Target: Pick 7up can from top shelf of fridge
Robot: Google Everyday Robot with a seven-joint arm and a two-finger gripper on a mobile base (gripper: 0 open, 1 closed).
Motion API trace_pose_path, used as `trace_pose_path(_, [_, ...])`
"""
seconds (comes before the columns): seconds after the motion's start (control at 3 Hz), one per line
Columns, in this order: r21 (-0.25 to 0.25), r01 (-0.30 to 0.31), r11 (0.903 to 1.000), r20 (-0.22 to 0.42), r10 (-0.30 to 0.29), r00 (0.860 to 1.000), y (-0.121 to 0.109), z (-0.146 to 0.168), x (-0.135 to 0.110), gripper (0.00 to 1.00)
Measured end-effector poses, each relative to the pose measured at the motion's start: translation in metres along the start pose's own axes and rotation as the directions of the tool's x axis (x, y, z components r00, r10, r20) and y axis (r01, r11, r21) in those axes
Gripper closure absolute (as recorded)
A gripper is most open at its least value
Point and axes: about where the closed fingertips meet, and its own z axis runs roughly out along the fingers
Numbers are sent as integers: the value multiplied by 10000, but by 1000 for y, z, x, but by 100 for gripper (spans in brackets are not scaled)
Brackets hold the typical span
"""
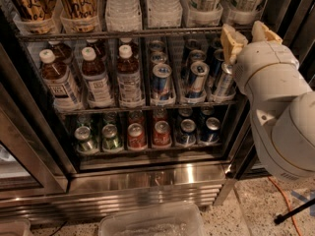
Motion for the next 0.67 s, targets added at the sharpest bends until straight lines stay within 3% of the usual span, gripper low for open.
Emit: trace_pose_path(0.67, [235,-14,9997,240,8,9997,-5,8,-4,42])
